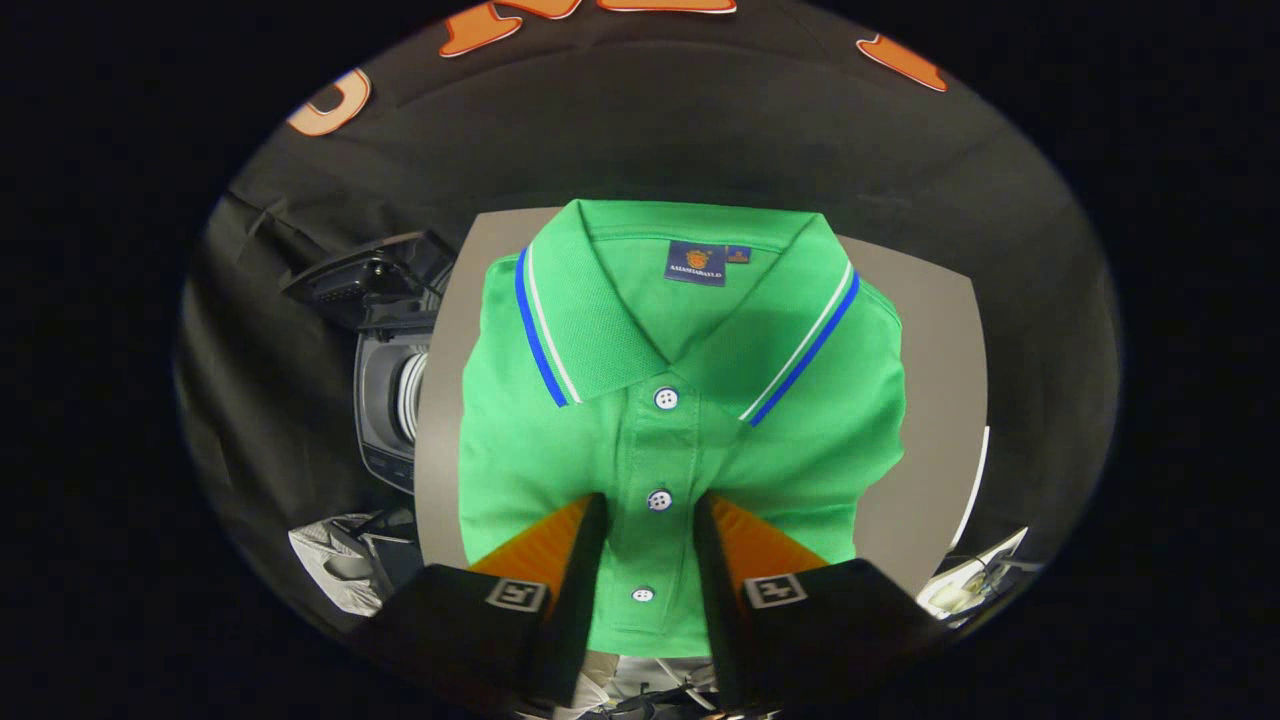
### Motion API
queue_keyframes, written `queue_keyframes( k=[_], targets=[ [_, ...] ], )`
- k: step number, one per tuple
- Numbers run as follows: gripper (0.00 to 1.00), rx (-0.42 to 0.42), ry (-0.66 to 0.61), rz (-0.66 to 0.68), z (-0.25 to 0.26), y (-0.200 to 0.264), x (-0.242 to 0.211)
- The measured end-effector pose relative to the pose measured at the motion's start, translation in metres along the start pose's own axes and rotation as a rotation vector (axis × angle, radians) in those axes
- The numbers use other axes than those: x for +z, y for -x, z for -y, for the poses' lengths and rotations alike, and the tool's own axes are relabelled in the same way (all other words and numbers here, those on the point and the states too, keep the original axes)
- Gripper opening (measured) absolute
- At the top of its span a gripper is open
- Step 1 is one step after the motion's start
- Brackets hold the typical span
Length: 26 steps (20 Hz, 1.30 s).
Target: Put the clothes into the washing machine and then close the washing machine lid.
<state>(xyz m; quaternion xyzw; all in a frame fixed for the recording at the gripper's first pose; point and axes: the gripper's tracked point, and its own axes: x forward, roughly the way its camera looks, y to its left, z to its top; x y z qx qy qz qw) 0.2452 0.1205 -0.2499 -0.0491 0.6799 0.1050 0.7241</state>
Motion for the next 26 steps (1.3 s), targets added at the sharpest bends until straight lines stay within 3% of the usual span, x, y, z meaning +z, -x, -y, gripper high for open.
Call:
queue_keyframes(
  k=[2,4,6,10,12,14,15,18,19,23,26],
  targets=[
    [0.31,0.031,-0.014,0.016,-0.002,0.003,0.003],
    [0.15,0.103,-0.085,0.051,-0.001,0.008,0.003],
    [0.14,0.213,-0.119,0.134,-0.001,0.008,0.004],
    [0.14,0.411,-0.242,0.425,-0.005,0.004,0.003],
    [0.08,0.466,-0.309,0.545,-0.008,0.005,0.010],
    [0.08,0.443,-0.362,0.693,-0.009,0.005,0.017],
    [0.08,0.405,-0.330,0.780,-0.010,0.007,0.021],
    [0.08,0.180,-0.156,1.050,-0.004,0.021,0.028],
    [0.08,0.144,-0.133,1.114,-0.006,0.037,0.028],
    [0.08,0.051,-0.036,1.288,-0.026,0.087,0.008],
    [0.08,0.059,0.003,1.356,-0.040,0.119,-0.015]
  ],
)
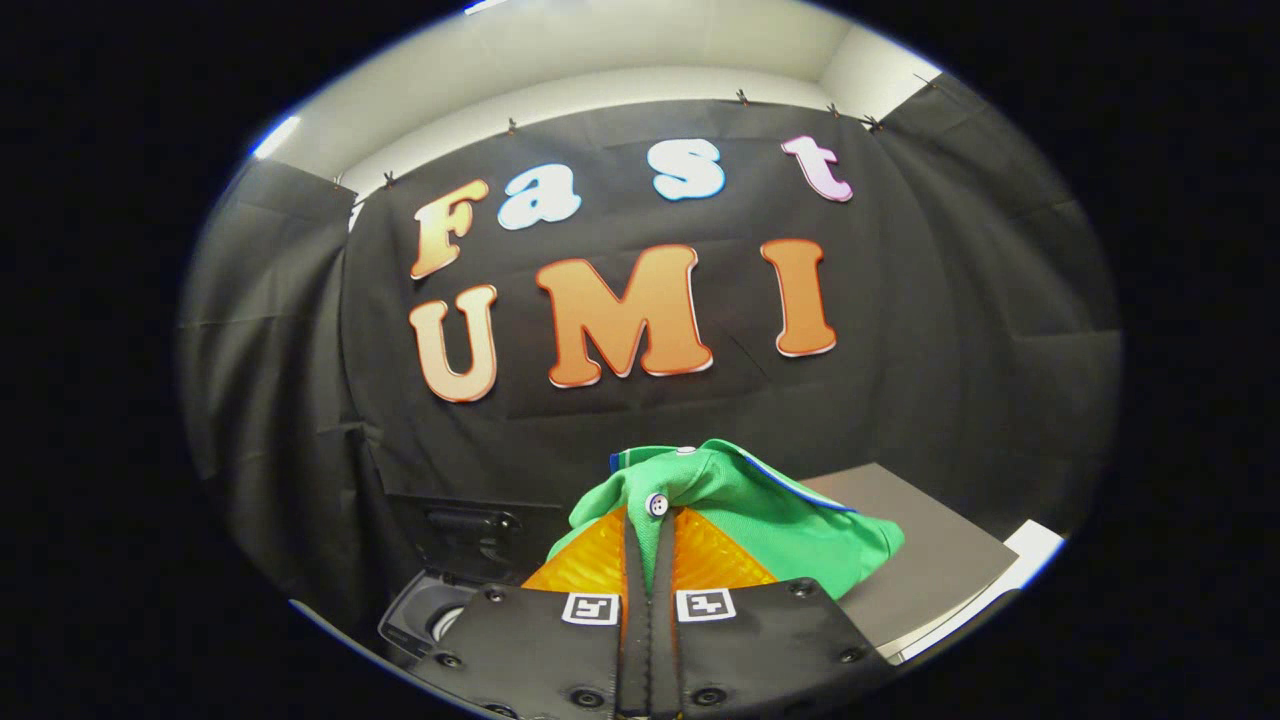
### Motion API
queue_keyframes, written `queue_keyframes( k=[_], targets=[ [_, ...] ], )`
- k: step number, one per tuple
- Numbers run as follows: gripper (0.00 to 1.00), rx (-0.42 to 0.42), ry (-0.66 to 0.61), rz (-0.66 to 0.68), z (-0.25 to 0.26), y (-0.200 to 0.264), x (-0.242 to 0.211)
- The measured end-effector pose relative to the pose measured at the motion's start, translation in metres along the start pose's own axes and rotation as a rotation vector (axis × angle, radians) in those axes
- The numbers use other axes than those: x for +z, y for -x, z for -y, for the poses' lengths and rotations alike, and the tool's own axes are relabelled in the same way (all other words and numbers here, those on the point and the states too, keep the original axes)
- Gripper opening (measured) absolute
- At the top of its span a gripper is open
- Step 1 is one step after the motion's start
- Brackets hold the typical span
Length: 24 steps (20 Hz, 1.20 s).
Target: Put the clothes into the washing machine and then close the washing machine lid.
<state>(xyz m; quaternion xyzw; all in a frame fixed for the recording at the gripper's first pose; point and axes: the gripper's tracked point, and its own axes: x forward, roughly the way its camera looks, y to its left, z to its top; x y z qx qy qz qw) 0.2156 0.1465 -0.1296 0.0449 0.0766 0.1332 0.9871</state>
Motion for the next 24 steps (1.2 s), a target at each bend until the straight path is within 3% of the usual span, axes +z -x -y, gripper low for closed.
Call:
queue_keyframes(
  k=[5,12,19,24],
  targets=[
    [0.08,0.062,0.070,0.091,-0.055,0.027,0.040],
    [0.08,0.218,0.053,0.133,-0.180,0.009,0.077],
    [0.08,0.331,0.036,0.069,-0.280,-0.033,0.028],
    [0.08,0.346,0.042,-0.006,-0.319,-0.066,-0.034]
  ],
)
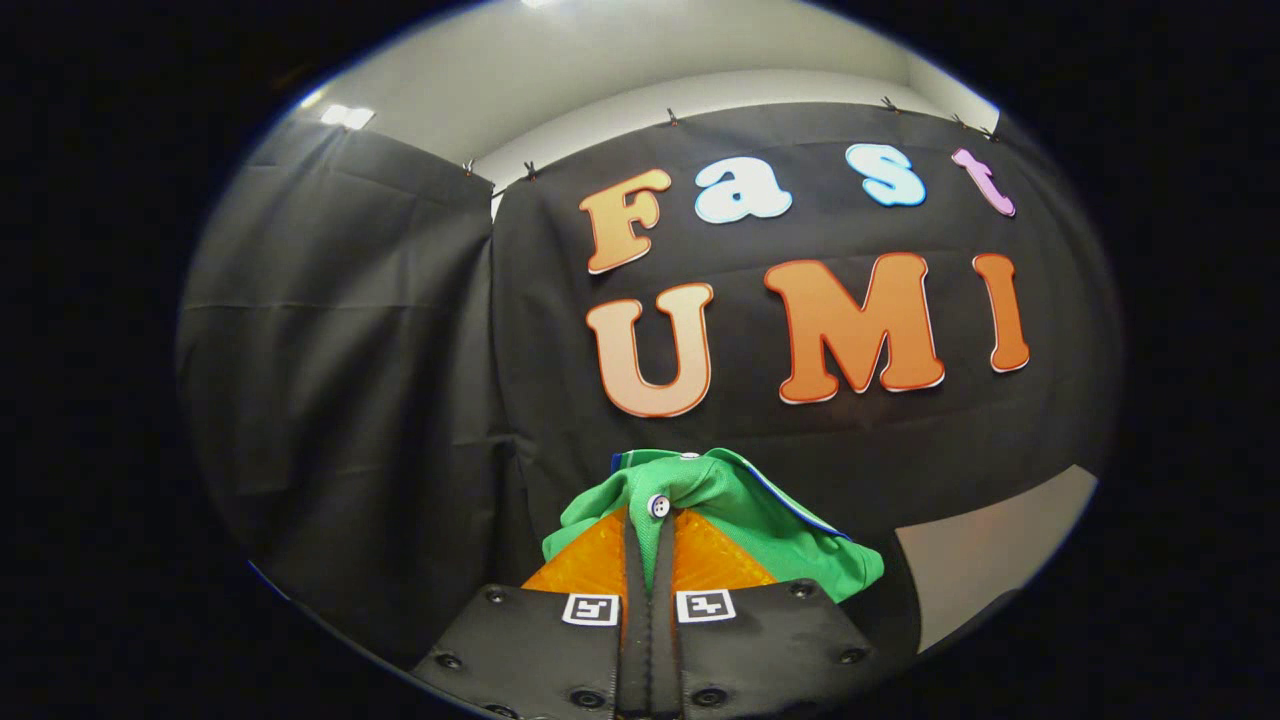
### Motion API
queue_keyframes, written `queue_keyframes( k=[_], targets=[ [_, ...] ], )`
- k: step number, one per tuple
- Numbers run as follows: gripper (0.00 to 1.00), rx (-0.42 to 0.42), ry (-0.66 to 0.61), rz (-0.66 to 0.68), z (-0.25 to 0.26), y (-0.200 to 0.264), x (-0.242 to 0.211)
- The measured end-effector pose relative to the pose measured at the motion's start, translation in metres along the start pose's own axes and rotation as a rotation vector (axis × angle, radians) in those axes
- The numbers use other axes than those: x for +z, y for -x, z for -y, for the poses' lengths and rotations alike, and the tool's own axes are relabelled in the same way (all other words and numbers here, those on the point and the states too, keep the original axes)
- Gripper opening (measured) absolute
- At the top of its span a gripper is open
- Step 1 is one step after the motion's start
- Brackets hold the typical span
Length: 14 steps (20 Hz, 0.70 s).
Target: Put the clothes into the washing machine and then close the washing machine lid.
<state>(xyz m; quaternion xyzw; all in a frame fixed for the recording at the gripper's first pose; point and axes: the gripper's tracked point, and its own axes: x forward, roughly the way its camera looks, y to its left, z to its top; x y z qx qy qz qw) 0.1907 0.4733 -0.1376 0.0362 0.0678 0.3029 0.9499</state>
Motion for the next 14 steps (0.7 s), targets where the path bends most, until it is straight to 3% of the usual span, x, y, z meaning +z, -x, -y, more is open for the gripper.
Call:
queue_keyframes(
  k=[5,14],
  targets=[
    [0.08,-0.005,-0.032,-0.105,-0.007,-0.034,-0.079],
    [0.08,-0.092,-0.088,-0.378,0.008,-0.081,-0.244]
  ],
)
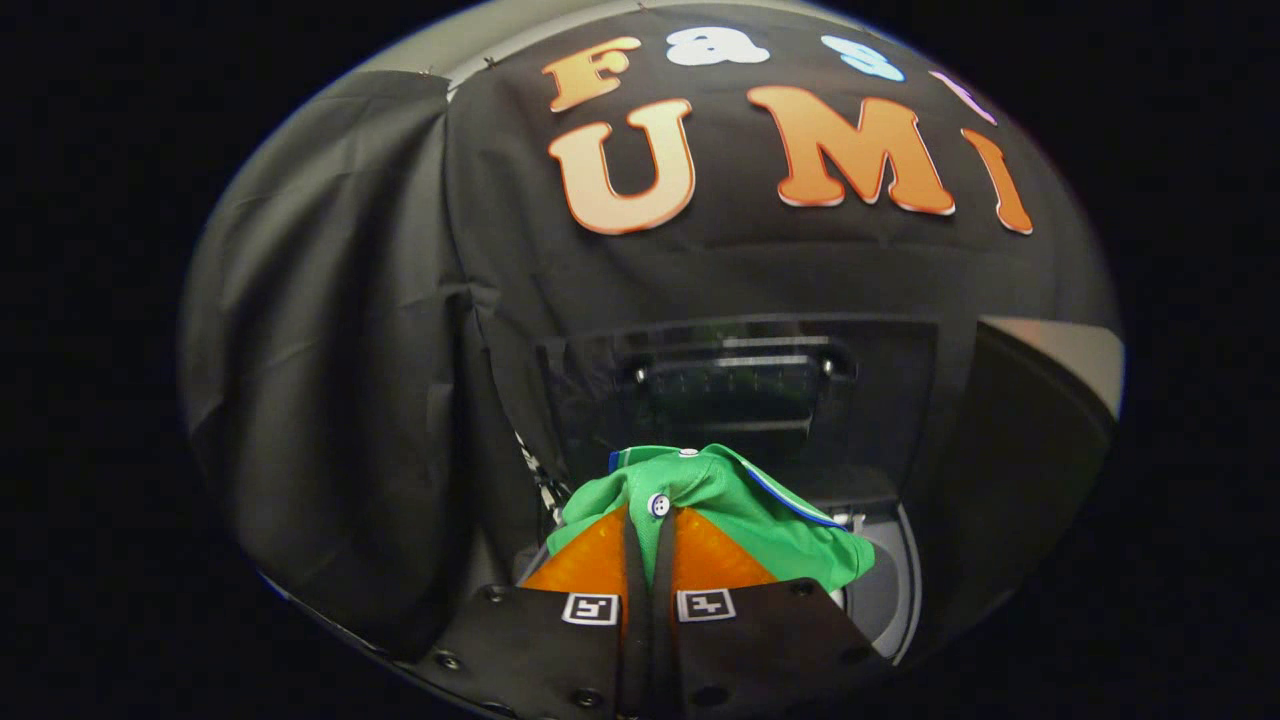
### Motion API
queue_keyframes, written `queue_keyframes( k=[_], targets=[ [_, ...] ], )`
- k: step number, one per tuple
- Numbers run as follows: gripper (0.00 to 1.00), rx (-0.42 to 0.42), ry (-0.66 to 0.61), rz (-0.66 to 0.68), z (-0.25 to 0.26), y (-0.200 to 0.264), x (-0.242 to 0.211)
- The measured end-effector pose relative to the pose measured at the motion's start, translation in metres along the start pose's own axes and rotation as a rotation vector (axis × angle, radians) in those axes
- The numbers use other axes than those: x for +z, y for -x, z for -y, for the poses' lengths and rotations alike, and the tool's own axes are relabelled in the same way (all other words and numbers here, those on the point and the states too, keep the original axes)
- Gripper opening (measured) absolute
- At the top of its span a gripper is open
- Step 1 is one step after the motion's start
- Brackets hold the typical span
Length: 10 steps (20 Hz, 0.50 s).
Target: Put the clothes into the washing machine and then close the washing machine lid.
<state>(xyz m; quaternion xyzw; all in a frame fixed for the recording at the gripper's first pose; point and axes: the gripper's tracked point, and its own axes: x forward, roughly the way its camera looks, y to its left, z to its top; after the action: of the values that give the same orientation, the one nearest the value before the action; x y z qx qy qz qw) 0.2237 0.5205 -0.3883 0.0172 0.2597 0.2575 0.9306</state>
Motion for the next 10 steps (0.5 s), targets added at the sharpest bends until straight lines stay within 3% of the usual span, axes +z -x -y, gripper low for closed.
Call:
queue_keyframes(
  k=[7,10],
  targets=[
    [0.08,-0.126,-0.074,-0.171,0.046,-0.049,-0.074],
    [0.08,-0.137,-0.091,-0.241,0.050,-0.057,-0.100]
  ],
)
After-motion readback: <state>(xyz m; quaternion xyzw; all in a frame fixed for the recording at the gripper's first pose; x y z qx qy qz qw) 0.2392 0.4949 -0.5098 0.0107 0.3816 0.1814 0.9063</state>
